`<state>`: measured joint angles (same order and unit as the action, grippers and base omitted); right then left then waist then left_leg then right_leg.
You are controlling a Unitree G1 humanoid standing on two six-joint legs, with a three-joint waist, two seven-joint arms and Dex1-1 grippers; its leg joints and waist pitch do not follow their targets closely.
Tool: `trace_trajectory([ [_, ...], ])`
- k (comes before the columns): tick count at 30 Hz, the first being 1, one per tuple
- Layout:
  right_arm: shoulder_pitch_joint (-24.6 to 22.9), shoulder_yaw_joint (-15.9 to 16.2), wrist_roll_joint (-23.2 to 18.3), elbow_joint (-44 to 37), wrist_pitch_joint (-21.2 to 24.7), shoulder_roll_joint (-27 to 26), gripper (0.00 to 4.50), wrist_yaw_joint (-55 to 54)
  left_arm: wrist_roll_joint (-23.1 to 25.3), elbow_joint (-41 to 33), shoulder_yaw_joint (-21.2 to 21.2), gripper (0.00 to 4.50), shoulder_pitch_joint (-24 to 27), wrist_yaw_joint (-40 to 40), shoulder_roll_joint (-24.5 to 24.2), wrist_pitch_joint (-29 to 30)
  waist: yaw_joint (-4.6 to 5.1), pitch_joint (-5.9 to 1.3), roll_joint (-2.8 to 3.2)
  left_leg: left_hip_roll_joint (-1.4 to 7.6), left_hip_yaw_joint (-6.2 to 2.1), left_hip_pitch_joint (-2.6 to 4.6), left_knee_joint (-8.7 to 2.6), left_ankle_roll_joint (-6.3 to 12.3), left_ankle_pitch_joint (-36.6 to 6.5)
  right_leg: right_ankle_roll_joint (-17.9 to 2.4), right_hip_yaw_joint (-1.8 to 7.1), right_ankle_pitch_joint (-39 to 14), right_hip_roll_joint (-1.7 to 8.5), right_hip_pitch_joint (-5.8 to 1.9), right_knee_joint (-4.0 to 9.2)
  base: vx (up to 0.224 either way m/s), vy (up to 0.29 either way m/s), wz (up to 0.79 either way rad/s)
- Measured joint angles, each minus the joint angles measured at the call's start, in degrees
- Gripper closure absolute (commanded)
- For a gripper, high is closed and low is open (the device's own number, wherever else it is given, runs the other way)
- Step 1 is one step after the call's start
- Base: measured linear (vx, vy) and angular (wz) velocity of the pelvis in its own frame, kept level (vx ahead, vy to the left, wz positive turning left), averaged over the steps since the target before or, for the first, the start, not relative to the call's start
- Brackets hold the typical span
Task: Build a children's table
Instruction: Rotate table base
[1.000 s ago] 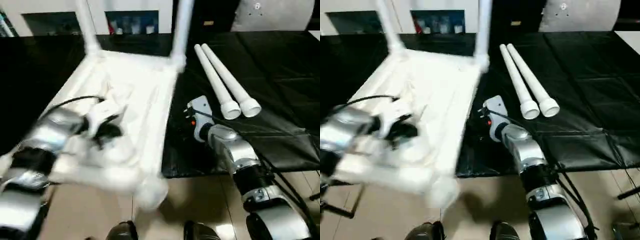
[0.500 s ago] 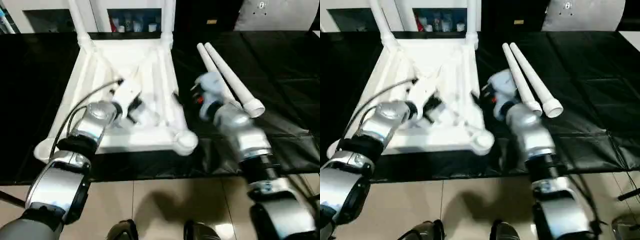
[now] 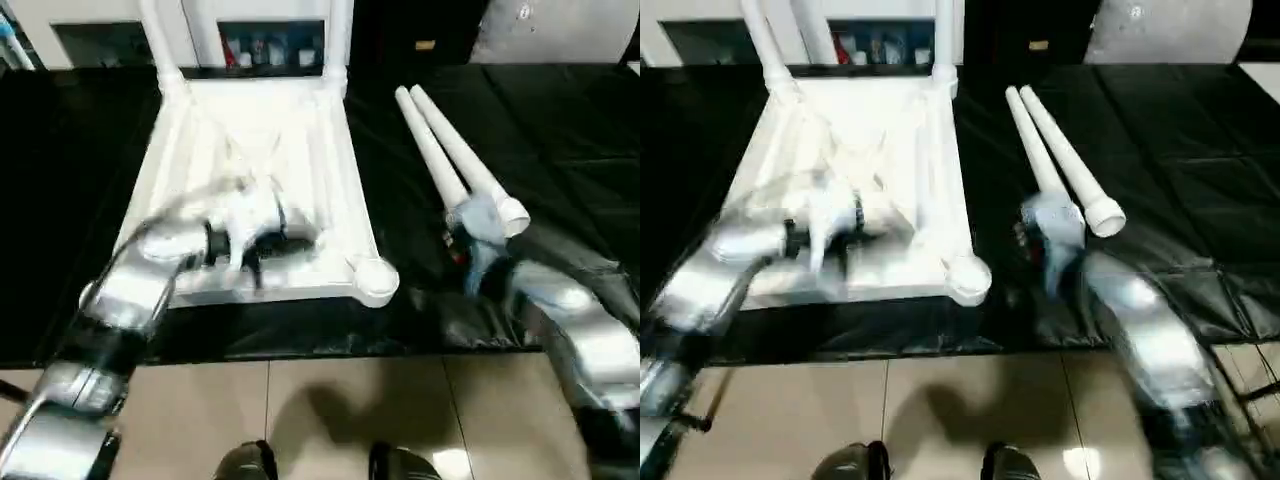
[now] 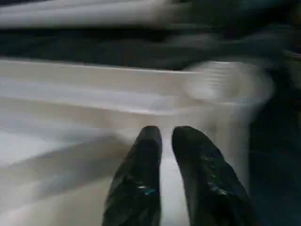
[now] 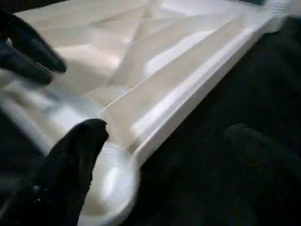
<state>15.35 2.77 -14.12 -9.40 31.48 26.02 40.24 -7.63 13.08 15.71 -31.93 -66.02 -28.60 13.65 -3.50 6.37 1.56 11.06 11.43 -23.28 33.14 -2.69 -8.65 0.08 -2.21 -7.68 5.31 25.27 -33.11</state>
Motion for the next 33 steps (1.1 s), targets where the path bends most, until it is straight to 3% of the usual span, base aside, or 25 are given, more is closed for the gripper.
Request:
trace_trajectory([
  [4, -3.4, 0.2, -2.9, -7.0, 2.8, 4.1, 0.0, 4.8, 2.6, -4.7, 5.3, 3.26, 2.0, -2.8, -2.0, 2.7, -0.03, 0.13, 0.29, -0.06, -0.01, 0.36, -0.26, -0.02, 0.0, 0.5, 0.05, -0.3, 0.01, -0.25, 0.05, 0.0, 0.0, 0.0],
  [7, -5.1, 0.2, -3.8, -9.0, 3.9, 5.8, 0.0, 6.5, 6.2, -4.3, 6.9, 2.9, 1.9, -2.0, -1.9, 2.2, 0.11, 0.14, 0.41, -0.05, -0.05, 0.37, -0.31, -0.03, 0.0, 0.5, 0.01, -0.3, -0.02, -0.23, 0.04, 0.0, 0.0, 0.0],
  [11, -6.8, 0.2, -3.9, -11.0, 5.7, 7.4, 0.0, 6.2, 12.6, -2.2, 9.8, 2.62, 0.3, 4.9, 0.1, 1.1, 0.17, 0.12, 0.53, -0.07, -0.05, 0.41, -0.34, -0.03, 0.0, 0.6, 0.02, -0.3, -0.02, -0.25, 0.04, 0.0, 0.0, 0.0],
  [15, -7.8, -0.2, -4.4, -13.6, 6.9, 7.7, 0.0, 5.4, 15.5, 1.4, 9.9, 2.46, -1.0, 13.2, 3.5, 1.2, 0.25, 0.11, 0.56, -0.09, -0.08, 0.4, -0.33, -0.03, 0.0, 0.6, 0.0, -0.3, -0.02, -0.25, 0.07, 0.0, 0.0, 0.0],
  [18, -9.0, -1.2, -4.8, -14.6, 7.5, 7.6, 0.0, 4.4, 13.9, 2.5, 6.6, 2.46, -1.1, 18.3, 8.6, 1.5, 0.14, 0.11, 0.54, -0.1, -0.09, 0.3, -0.28, -0.03, 0.0, 0.6, 0.0, -0.3, 0.0, -0.24, 0.09, 0.0, 0.0, 0.0],
  [19, -9.2, -2.2, -5.4, -14.8, 7.9, 6.8, 0.0, 3.7, 12.3, 2.0, 4.8, 2.26, -0.8, 19.0, 10.5, 1.7, 0.14, 0.11, 0.54, -0.11, -0.09, 0.29, -0.25, -0.03, 0.0, 0.6, 0.0, -0.3, 0.01, -0.24, 0.09, 0.0, 0.0, 0.0],
  [23, -11.0, -7.3, -6.1, -17.1, 7.1, 0.2, 0.0, -3.8, 3.1, -8.0, -2.2, 2.11, 4.2, 23.8, 19.3, 2.8, 0.28, 0.04, 0.6, -0.09, -0.09, 0.25, -0.14, -0.02, 0.0, 0.5, -0.02, -0.3, 0.02, -0.26, 0.08, 0.0, 0.0, 0.0],
  [26, -11.6, -7.3, -4.2, -18.1, 9.2, -2.2, 0.0, -9.5, 0.8, -11.2, -6.3, 1.81, 7.2, 30.7, 22.4, 4.6, 0.75, 0.02, 0.61, -0.06, -0.09, 0.24, -0.17, -0.01, 0.0, 0.5, -0.06, -0.3, -0.02, -0.21, 0.06, 0.0, 0.0, 0.0],
  [29, -15.7, -6.0, -1.4, -19.2, 9.3, -7.3, 0.0, -15.9, 2.2, -15.0, -12.5, 1.81, 14.4, 40.7, 24.0, 4.7, 1.41, -0.45, 0.2, 0.07, -0.19, 0.27, -0.36, -0.18, -0.1, 1.1, -0.19, -0.7, -0.16, -0.19, 0.05, 0.0, 0.0, 0.0],
  [33, -15.8, -5.1, 1.0, -17.5, 6.9, -10.8, 0.0, -21.0, 5.4, -17.9, -14.7, 1.81, 18.8, 45.1, 23.5, 5.9, 1.4, -0.58, -0.12, 0.09, -0.29, 0.21, -0.37, -0.25, -0.2, 1.1, -0.27, -0.7, -0.2, -0.23, 0.15, 0.0, 0.0, 0.0],
])
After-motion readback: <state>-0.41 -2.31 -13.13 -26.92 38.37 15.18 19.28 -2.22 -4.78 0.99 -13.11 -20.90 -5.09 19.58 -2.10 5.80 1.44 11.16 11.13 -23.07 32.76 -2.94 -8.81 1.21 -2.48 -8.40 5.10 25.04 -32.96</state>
